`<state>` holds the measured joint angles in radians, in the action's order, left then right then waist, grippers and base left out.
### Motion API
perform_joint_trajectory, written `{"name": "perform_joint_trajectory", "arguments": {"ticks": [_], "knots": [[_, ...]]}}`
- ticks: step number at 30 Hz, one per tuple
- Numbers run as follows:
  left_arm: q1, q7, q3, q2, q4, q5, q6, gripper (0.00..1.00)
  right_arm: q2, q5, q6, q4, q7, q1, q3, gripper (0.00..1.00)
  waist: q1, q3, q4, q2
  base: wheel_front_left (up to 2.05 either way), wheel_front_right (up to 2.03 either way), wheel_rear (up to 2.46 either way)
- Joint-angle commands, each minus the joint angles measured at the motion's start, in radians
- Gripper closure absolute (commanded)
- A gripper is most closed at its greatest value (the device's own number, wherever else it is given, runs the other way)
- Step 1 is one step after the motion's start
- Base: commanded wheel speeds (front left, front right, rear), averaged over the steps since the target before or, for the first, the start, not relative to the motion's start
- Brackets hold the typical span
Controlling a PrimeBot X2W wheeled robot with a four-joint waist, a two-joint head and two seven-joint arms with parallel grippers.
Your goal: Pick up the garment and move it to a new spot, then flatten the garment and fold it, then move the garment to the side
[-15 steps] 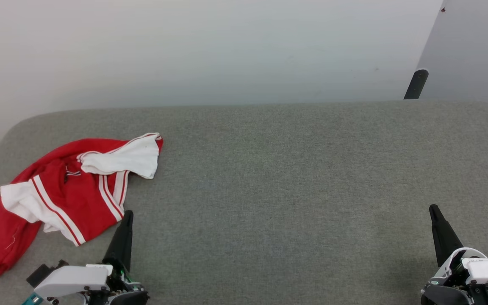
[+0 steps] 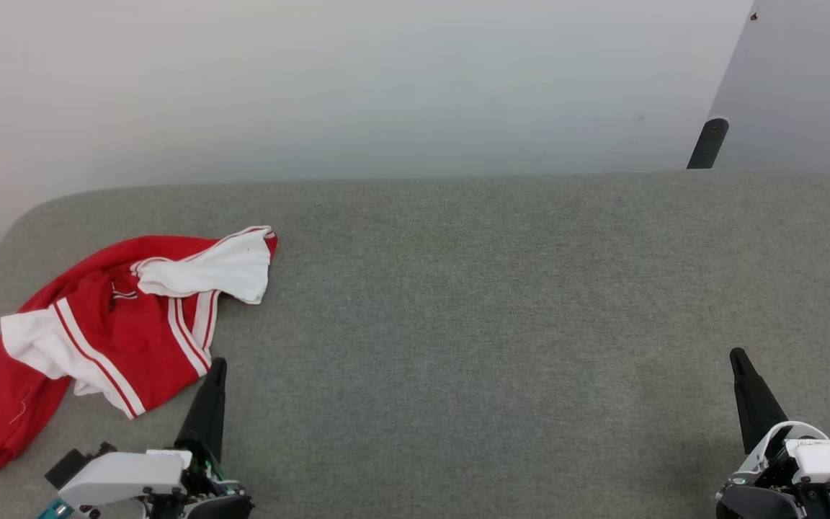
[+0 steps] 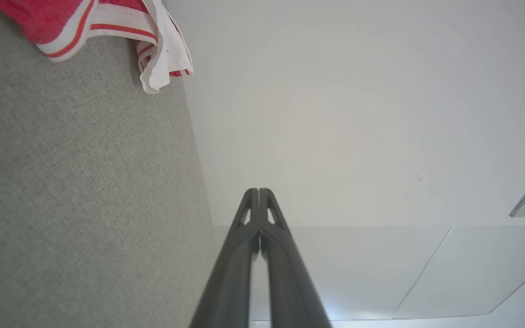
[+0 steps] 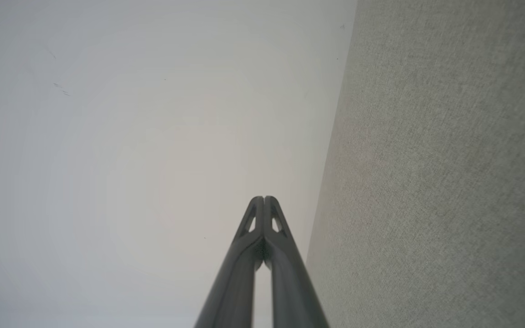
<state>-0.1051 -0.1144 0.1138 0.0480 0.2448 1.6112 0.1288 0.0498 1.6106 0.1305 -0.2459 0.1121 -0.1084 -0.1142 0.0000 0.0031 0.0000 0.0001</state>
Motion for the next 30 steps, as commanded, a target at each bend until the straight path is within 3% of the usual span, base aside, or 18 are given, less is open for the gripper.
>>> {"name": "perform_joint_trajectory", "arguments": {"ticks": [1, 30], "knots": [[-0.009, -0.001, 0.001, 0.001, 0.0, 0.003, 0.005, 1.0, -0.002, 0.004, 0.0, 0.0, 0.003, -0.002, 0.001, 1.0, 0.0, 0.0, 0.0, -0.0001, 0.0, 0.0, 0.0], [-0.009, -0.001, 0.002, 0.001, 0.0, 0.003, 0.005, 1.0, -0.002, 0.004, 0.0, 0.0, 0.003, -0.002, 0.001, 1.0, 0.0, 0.0, 0.0, -0.0001, 0.0, 0.0, 0.0]]}}
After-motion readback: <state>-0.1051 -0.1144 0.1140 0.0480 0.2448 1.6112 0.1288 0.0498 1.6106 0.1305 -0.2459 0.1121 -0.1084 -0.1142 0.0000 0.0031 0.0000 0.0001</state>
